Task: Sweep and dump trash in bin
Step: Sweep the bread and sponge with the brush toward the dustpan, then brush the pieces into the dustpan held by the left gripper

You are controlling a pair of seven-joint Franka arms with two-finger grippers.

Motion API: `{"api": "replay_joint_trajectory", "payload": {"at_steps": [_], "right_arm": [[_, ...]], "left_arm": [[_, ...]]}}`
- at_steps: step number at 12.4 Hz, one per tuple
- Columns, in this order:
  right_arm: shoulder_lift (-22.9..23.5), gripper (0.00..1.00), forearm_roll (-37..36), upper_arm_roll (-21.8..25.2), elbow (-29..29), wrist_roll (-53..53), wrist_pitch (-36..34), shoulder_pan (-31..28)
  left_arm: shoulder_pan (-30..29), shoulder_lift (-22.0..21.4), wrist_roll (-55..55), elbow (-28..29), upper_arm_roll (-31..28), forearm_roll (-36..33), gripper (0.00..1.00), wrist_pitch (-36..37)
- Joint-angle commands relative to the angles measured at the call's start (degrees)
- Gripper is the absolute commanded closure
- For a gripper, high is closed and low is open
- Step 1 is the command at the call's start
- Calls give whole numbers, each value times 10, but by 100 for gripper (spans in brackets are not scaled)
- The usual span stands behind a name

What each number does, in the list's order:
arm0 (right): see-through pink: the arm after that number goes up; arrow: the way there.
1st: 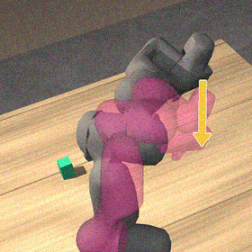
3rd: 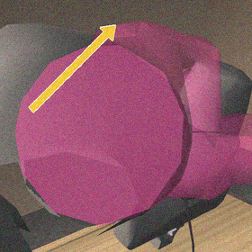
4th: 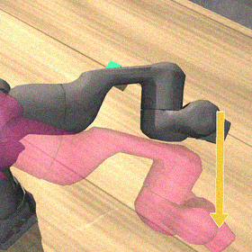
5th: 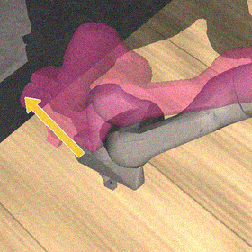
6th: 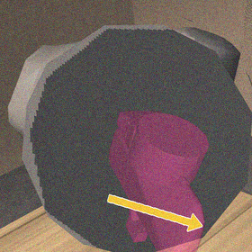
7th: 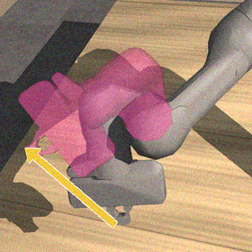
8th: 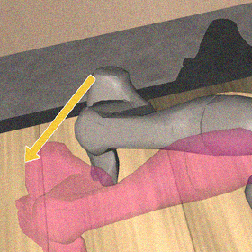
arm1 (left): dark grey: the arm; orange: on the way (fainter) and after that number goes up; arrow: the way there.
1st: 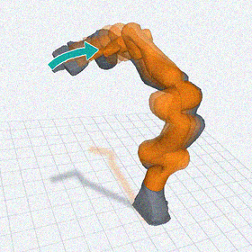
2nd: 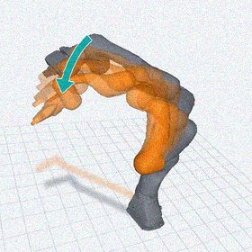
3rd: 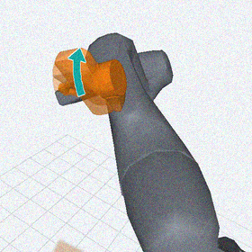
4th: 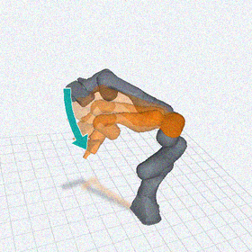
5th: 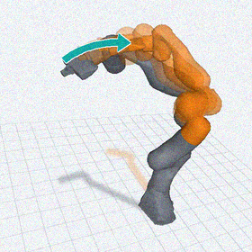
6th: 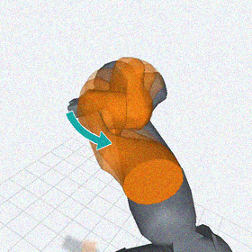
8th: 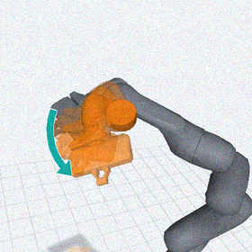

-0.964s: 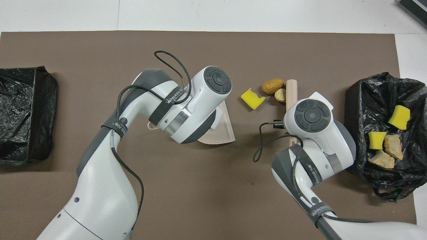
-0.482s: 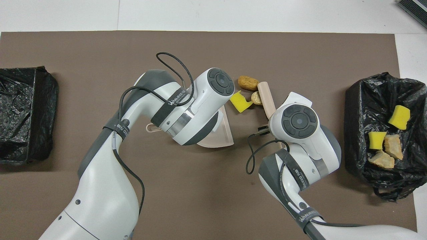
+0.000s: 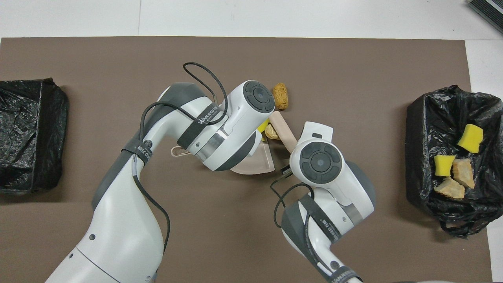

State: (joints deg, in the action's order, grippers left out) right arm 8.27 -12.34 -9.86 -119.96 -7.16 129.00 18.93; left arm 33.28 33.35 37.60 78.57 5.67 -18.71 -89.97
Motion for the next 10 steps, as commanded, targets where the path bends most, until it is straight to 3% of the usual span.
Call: {"api": "replay_joint_trajectory", "payload": {"at_steps": [1, 3, 5, 10], "right_arm": [[-33, 100, 51, -28, -17, 27, -4, -7], [-68, 100, 113, -26, -14, 94, -40, -17], [-77, 100, 114, -24, 1, 154, -73, -63], [-35, 100, 112, -23, 60, 160, -66, -110]], "left_arm": [[-1, -8, -7, 25, -1, -10, 100, -20], [-1, -11, -7, 32, -1, -6, 100, -33], [-4, -12, -7, 39, -1, -5, 100, -44], [-7, -12, -9, 39, -2, -4, 100, -48]]}}
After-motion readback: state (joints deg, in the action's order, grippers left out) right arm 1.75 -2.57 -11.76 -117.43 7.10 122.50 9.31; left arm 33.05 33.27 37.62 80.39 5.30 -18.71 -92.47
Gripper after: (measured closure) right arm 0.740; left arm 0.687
